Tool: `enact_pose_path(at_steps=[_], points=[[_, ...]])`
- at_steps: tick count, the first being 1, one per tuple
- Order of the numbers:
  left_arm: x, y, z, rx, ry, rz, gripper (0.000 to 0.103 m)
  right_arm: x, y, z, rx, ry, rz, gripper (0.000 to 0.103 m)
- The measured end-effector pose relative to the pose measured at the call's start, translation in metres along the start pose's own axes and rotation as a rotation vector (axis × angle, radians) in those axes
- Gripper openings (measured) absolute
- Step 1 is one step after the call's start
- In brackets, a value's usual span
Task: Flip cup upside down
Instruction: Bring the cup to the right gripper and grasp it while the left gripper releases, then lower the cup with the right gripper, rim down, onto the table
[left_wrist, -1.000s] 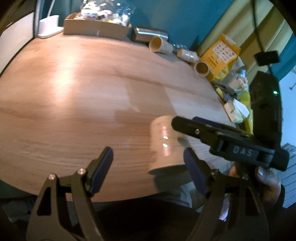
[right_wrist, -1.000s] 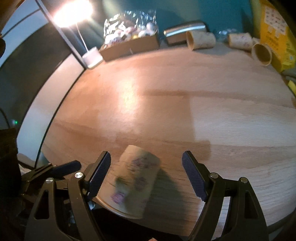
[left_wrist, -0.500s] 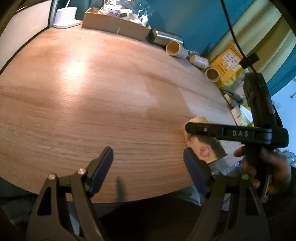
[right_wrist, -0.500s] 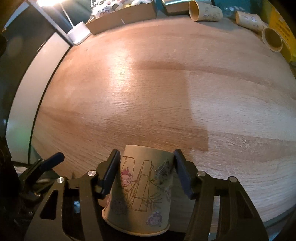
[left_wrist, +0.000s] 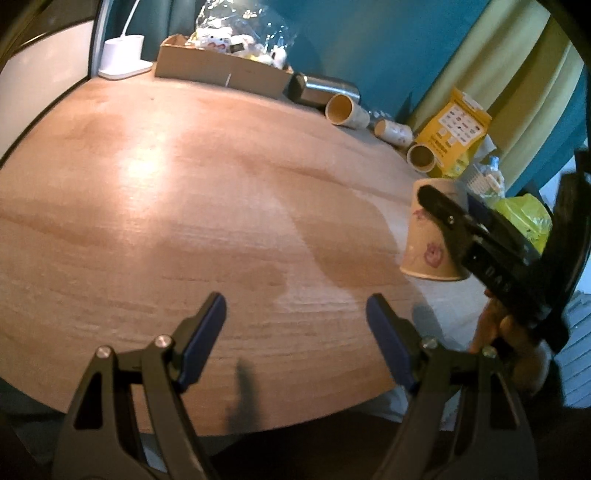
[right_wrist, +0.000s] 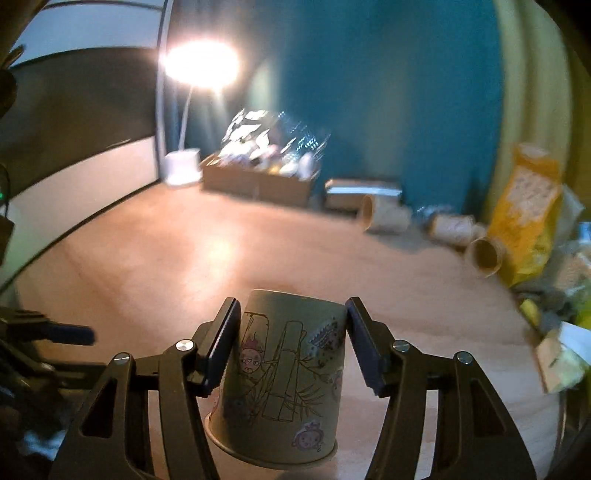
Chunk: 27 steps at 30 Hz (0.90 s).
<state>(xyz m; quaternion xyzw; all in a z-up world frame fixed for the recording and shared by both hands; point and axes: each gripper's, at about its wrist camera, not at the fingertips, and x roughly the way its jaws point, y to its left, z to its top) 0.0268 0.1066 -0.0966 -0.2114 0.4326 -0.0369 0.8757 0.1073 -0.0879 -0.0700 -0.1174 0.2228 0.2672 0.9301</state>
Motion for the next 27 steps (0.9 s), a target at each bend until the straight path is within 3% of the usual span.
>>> enact_pose_path(at_steps=[9, 18, 27], points=[[0.011, -0.008, 0.002, 0.034, -0.014, 0.042, 0.080, -0.013, -0.007, -0.046, -0.028, -0.165, -0.139, 0.062], [0.018, -0.025, 0.002, 0.087, -0.021, 0.046, 0.080, -0.042, -0.008, -0.070, -0.006, -0.218, -0.169, 0.062], [0.019, -0.035, -0.002, 0.120, -0.051, 0.069, 0.080, -0.057, -0.008, -0.079, 0.011, -0.201, -0.162, 0.062]])
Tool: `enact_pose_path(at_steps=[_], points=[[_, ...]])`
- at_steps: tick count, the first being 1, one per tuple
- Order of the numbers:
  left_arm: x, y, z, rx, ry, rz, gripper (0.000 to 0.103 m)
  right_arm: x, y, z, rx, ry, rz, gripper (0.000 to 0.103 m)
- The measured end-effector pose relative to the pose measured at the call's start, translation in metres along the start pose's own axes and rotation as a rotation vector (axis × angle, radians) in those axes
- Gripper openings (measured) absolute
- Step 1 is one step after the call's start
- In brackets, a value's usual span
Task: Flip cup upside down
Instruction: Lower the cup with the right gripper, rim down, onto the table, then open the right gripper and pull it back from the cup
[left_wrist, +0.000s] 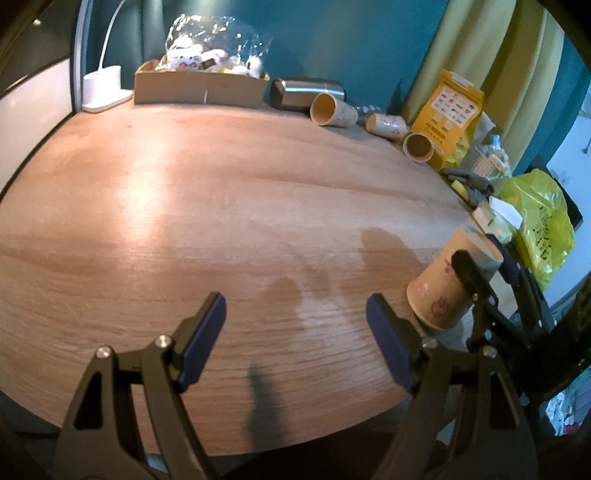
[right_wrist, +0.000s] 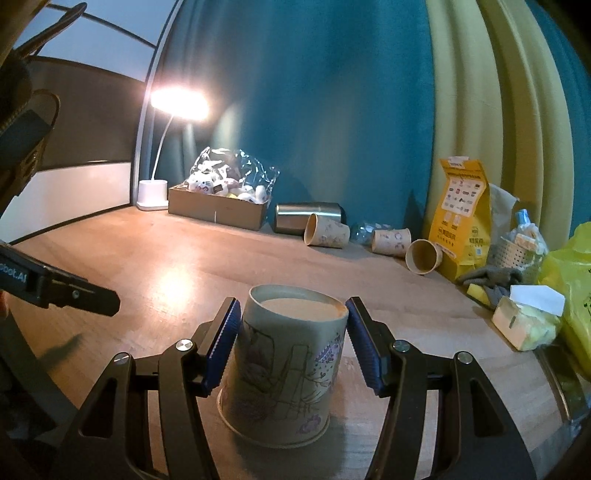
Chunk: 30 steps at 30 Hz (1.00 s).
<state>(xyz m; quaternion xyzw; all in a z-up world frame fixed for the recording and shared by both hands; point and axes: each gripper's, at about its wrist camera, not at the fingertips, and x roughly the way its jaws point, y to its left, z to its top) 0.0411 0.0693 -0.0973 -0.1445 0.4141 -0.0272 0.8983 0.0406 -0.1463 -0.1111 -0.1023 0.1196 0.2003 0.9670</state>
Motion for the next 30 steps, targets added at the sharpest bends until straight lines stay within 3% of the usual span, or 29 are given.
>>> enact_pose_path(at_steps=[3, 15, 20, 25, 27, 28, 30], points=[[0.000, -0.001, -0.001, 0.005, -0.005, 0.012, 0.080, 0.002, 0.000, -0.006, 0.010, 0.043, 0.006, 0.062], [-0.008, -0.005, -0.003, 0.010, -0.024, 0.022, 0.080, 0.001, 0.000, -0.006, 0.036, 0.060, 0.006, 0.062], [-0.016, -0.010, -0.003, 0.024, -0.042, 0.022, 0.080, -0.004, 0.000, 0.002, 0.052, 0.062, 0.016, 0.080], [-0.037, -0.019, 0.000, 0.045, -0.098, 0.024, 0.080, -0.017, 0.000, 0.027, 0.082, 0.071, 0.015, 0.081], [-0.049, -0.024, 0.001, 0.057, -0.128, 0.022, 0.083, -0.023, -0.002, 0.039, 0.104, 0.093, 0.011, 0.081], [-0.055, -0.027, 0.000, 0.061, -0.143, 0.014, 0.091, -0.025, -0.003, 0.042, 0.110, 0.101, 0.010, 0.081], [-0.067, -0.031, -0.002, 0.067, -0.172, 0.001, 0.093, -0.034, -0.006, 0.051, 0.132, 0.121, 0.004, 0.080]])
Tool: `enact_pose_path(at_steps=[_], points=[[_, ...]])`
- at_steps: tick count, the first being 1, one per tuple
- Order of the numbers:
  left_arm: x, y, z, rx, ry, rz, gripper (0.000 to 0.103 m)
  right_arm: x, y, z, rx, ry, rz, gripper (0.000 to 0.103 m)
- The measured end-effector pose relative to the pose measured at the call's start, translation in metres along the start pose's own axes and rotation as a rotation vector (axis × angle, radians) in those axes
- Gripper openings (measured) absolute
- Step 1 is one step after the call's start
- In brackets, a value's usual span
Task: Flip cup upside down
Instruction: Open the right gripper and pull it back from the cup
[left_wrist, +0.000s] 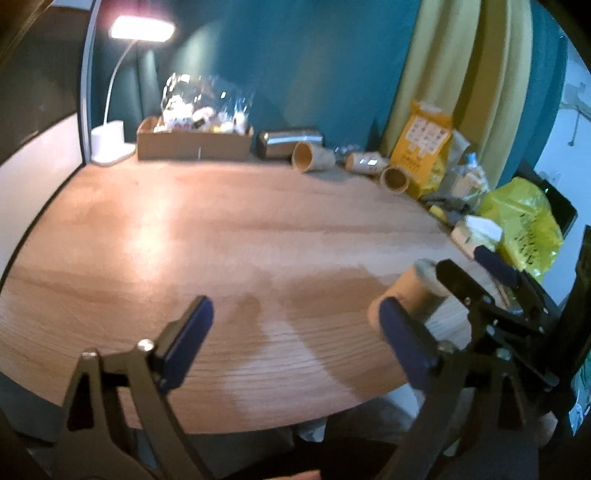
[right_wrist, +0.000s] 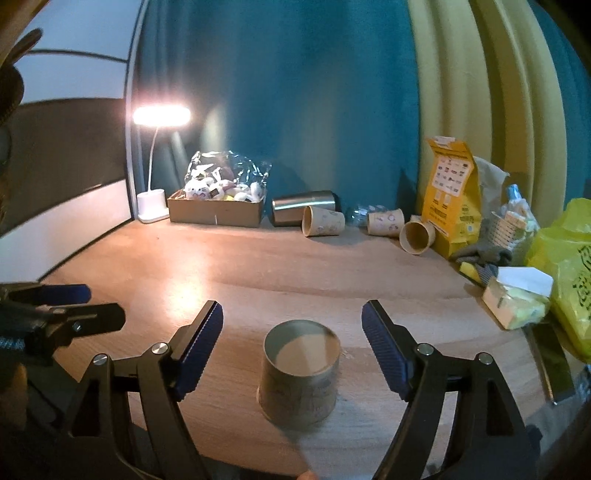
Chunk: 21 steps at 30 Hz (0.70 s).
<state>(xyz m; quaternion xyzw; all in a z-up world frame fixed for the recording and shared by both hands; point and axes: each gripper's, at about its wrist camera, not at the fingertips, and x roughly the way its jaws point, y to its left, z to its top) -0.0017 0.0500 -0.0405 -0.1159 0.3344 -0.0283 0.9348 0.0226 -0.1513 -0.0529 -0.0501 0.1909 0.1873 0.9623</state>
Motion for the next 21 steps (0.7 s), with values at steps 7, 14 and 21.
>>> enact_pose_path(at_steps=[7, 14, 21], points=[[-0.034, -0.017, -0.002, 0.033, -0.063, -0.005, 0.093, -0.034, -0.005, 0.012, 0.038, 0.022, -0.005, 0.081], [-0.068, -0.030, -0.005, 0.068, -0.123, 0.012, 0.094, -0.069, -0.010, 0.015, 0.065, -0.010, -0.025, 0.081], [-0.092, -0.037, -0.010, 0.088, -0.164, 0.013, 0.094, -0.093, -0.012, 0.015, 0.077, -0.041, -0.038, 0.081]])
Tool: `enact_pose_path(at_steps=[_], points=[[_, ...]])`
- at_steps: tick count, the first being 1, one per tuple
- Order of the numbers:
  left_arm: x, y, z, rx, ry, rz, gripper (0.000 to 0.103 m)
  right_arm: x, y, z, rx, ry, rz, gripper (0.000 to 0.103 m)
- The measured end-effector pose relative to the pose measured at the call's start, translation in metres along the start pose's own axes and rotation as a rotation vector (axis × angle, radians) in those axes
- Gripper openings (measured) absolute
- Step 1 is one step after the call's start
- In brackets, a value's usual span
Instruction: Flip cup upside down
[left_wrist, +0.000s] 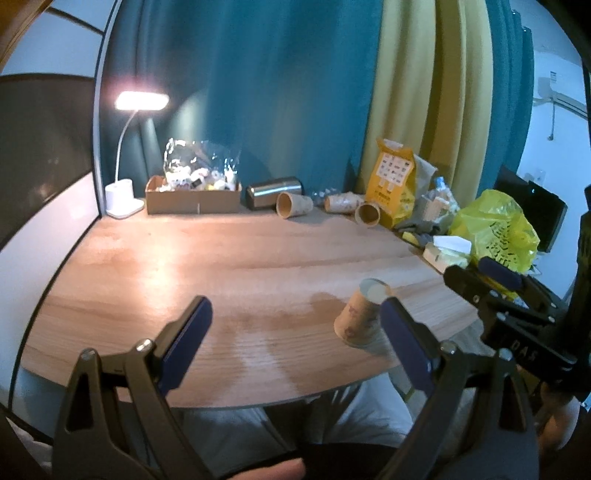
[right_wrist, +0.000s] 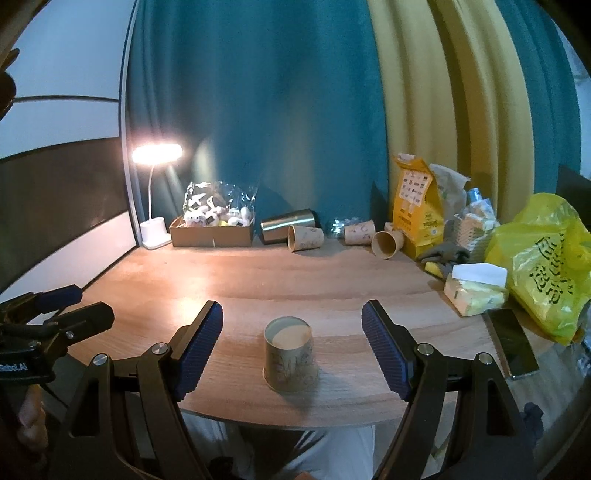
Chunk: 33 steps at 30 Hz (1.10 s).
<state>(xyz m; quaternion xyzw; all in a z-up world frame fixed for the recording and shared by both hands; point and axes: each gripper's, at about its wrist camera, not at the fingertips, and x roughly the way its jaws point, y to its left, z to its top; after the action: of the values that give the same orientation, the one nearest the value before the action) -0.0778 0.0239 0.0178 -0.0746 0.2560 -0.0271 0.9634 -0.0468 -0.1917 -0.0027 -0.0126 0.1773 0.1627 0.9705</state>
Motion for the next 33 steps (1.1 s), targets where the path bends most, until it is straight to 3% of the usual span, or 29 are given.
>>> enact_pose_path(at_steps=[7, 33], points=[[-0.017, -0.009, 0.004, 0.022, -0.048, 0.009, 0.094, -0.009, -0.002, 0.003, 0.014, -0.022, 0.001, 0.081], [-0.021, -0.009, 0.002, 0.014, -0.057, 0.017, 0.094, -0.013, 0.001, 0.001, 0.025, -0.014, 0.000, 0.081]])
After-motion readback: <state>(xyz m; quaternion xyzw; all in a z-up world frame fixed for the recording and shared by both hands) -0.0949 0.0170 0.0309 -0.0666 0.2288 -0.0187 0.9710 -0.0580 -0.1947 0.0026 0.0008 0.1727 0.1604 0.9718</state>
